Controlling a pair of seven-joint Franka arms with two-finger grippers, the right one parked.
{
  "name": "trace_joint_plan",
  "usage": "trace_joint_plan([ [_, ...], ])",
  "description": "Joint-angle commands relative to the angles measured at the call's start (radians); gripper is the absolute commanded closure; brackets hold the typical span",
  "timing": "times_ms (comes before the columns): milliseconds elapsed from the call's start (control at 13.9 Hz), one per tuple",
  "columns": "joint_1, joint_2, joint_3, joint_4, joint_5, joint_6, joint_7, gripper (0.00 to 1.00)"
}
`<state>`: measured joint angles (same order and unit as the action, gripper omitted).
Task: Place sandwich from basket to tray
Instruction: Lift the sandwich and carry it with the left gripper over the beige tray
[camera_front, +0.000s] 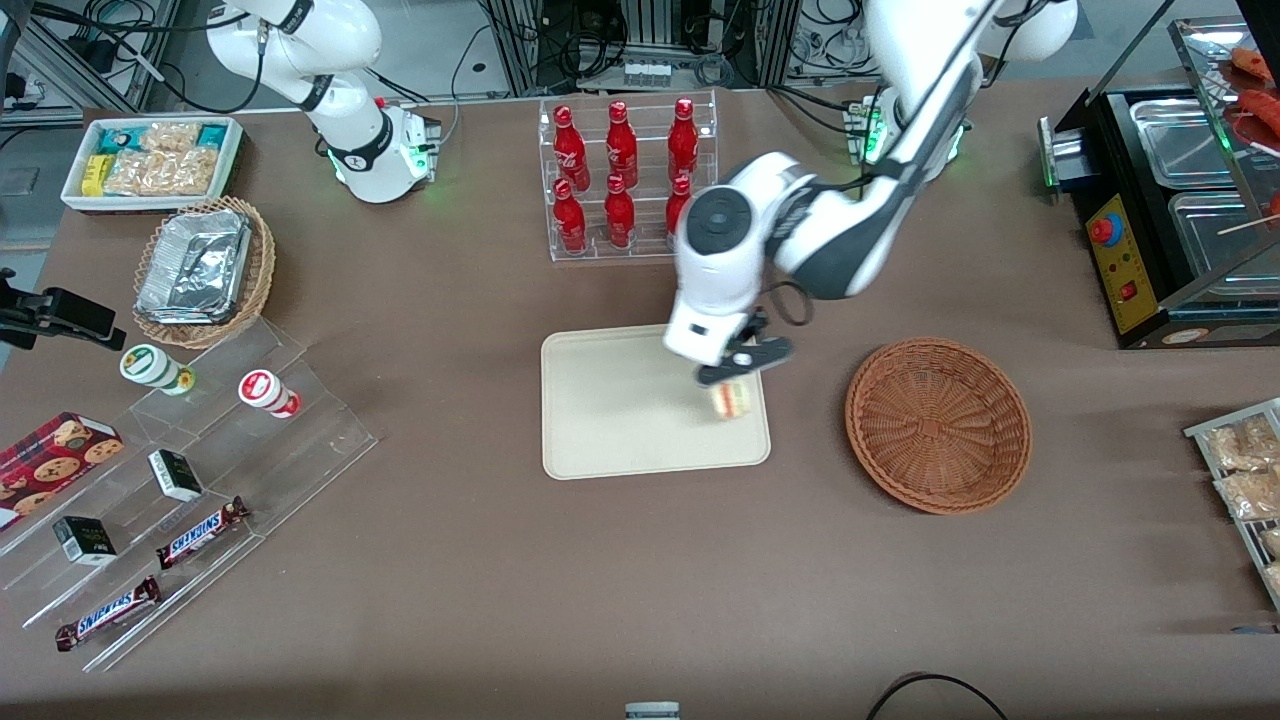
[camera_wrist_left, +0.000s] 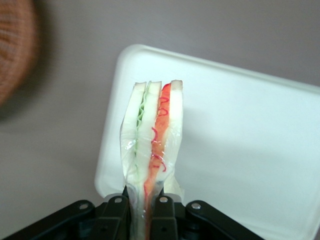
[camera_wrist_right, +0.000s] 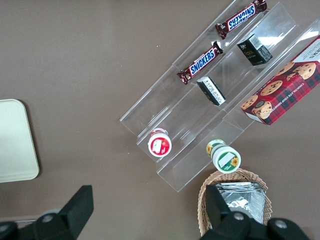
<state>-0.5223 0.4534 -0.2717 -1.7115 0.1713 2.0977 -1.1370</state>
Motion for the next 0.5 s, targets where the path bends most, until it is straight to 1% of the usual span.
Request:
trace_joint_plan([
  [0, -0.069, 0.097, 0.011, 0.088, 0.027, 0.019, 0.014, 1.0],
  [144, -0.097, 0.155, 0.012, 0.13, 0.04, 0.022, 0.016, 1.0],
  [216, -0.1, 0.181, 0.011, 0.142, 0.078, 0.037, 0.011, 1.0],
  [288, -0.116, 0.201, 0.011, 0.151, 0.091, 0.062, 0.013, 1.0],
  [432, -0.127, 0.231, 0.011, 0.159, 0.094, 0.087, 0.017, 1.0],
])
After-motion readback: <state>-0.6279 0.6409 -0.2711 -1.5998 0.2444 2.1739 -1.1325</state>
